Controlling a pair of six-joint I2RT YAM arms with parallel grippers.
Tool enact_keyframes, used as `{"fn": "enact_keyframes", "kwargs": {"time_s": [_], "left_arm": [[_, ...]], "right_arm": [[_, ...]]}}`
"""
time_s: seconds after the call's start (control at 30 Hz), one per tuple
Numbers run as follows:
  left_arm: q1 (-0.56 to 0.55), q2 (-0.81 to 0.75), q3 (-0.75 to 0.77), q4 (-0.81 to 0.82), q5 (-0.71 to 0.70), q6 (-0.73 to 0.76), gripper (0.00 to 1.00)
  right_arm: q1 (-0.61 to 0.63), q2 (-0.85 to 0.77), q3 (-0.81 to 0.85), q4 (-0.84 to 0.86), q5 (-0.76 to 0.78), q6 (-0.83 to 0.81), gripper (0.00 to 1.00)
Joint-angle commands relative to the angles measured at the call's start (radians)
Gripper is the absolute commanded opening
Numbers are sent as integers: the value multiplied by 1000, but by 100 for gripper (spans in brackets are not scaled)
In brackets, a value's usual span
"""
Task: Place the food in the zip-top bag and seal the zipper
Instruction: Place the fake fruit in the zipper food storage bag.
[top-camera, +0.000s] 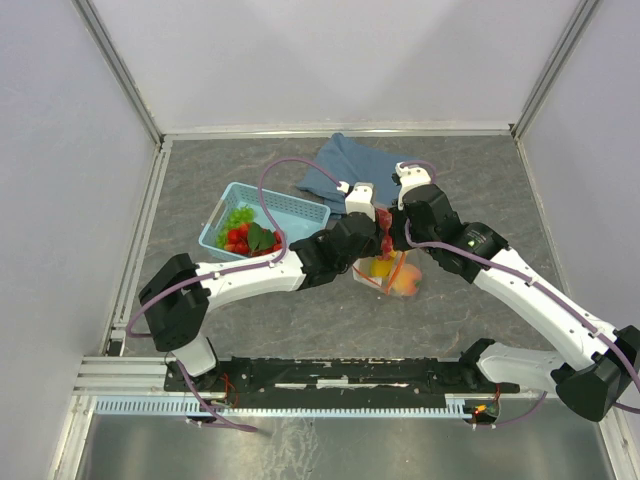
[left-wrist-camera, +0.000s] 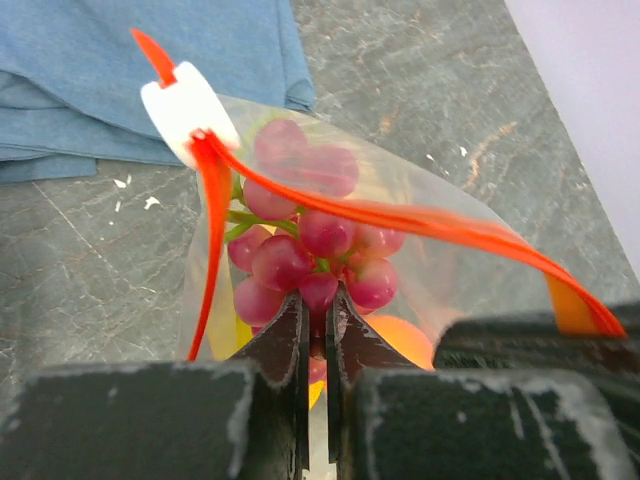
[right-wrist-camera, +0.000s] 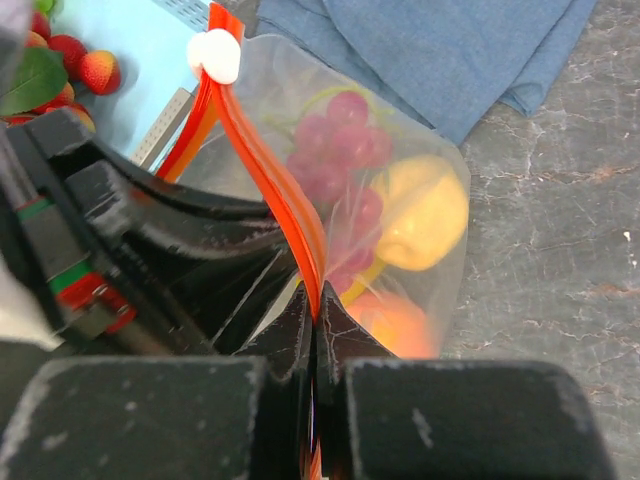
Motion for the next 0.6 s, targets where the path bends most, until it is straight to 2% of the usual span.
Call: {"fn": "enact_keyframes", "kwargs": {"time_s": [0.0,0.1,0.3,0.47,0.57], "left_arm": [[11,34,54,114,-121,-16,5],[15,65,57,147,-146,-24,6],[23,89,57,159,-174,-25,21],[25,55,21,149,-204,-19,46],[25,33,14,134,-213,-9,57]], "right_arm": [[3,-10,17,44,-33,22,2],[4,-8,15,42,-34,22,2],[3,-19,12,40,-7,25,1],[4,-27,5,47,23,28,2],[3,-24,3,50,26,31,2]]}}
